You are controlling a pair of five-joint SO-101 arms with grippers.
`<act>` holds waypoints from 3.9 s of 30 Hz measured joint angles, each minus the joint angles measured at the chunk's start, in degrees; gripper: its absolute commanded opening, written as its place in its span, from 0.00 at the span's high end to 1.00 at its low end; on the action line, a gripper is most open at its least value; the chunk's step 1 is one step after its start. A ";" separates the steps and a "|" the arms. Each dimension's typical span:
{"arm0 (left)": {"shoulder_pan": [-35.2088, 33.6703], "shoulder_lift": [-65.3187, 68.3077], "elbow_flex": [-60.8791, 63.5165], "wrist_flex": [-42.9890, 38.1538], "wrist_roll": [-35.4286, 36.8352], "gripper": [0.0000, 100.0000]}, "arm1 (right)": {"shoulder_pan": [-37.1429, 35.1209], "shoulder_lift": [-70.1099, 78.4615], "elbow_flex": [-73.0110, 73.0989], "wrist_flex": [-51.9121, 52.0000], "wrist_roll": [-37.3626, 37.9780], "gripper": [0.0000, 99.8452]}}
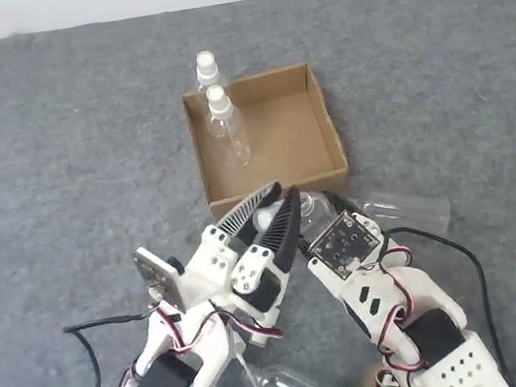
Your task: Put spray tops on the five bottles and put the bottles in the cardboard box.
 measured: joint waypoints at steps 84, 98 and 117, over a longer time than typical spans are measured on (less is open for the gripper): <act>-16.00 -0.09 -27.96 32.79 7.65 0.86 | -7.38 0.09 1.85 -12.75 -0.09 0.99; -13.80 -0.09 -22.68 32.44 8.62 0.86 | -7.82 0.09 1.85 -11.78 -0.09 0.99; -13.01 -0.09 -18.55 29.89 7.91 0.86 | -9.93 0.18 1.85 -10.11 0.00 0.99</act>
